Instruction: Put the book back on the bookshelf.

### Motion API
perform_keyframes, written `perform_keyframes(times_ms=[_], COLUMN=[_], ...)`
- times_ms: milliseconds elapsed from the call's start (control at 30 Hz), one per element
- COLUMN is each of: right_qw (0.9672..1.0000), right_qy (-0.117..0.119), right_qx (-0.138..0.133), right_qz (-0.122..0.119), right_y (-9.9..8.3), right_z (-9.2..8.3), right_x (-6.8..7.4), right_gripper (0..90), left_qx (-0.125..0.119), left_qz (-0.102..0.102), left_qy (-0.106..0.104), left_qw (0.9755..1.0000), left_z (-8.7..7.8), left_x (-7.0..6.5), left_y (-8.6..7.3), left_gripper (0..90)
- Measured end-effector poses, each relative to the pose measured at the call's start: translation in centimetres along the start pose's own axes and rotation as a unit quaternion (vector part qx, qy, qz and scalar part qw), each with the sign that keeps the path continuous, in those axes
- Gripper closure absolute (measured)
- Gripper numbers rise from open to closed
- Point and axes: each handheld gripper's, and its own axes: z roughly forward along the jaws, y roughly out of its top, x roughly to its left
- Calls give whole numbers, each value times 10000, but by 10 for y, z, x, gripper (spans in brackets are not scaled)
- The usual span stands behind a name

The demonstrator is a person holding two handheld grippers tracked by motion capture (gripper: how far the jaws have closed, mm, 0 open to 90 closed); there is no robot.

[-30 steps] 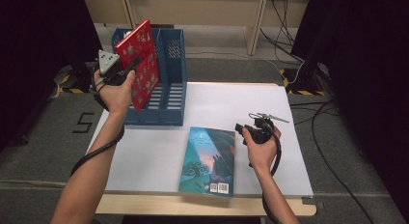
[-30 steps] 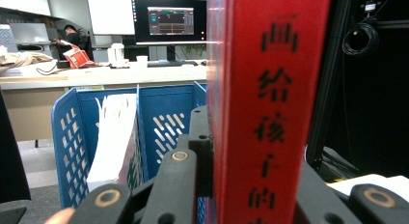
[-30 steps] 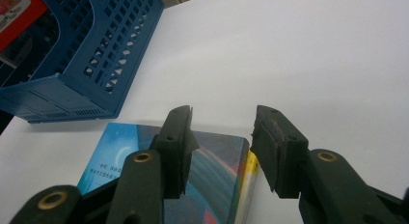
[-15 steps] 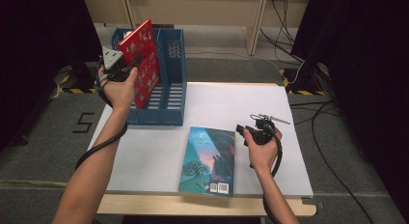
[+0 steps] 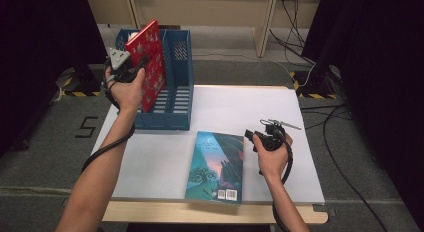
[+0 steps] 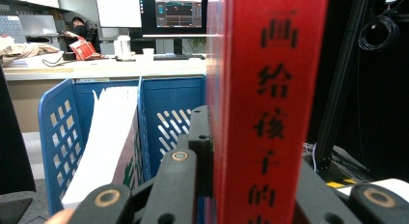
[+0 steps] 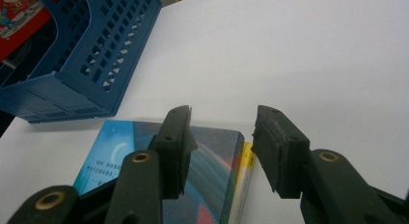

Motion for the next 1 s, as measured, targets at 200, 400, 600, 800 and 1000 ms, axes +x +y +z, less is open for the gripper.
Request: perform_keyframes(times_ms=[200,400,600,800,1000], right_qw=[10000,10000,10000,10000,10000], right_qy=[-21,-42,-15,-14,-4], right_qx=[-50,-35,-5,-35,-18], right_qz=[-69,-49,10,-32,-29], right_y=[0,-1,-3,-1,-1], right_z=[-1,-1,0,-1,-1], right_x=[-2,-5,-5,-6,-6], right_gripper=[570,569,569,569,569], left_qx=[1,-12,-11,19,33], left_qz=[-9,-52,-66,-31,-57], left_qy=[2,-27,-15,18,54], left_qw=[10000,10000,10000,10000,10000], left_z=[6,11,16,20,24], left_x=[-1,-1,0,-1,-1], left_y=[-2,-4,-6,-8,-10], left_gripper=[792,792,792,792,792])
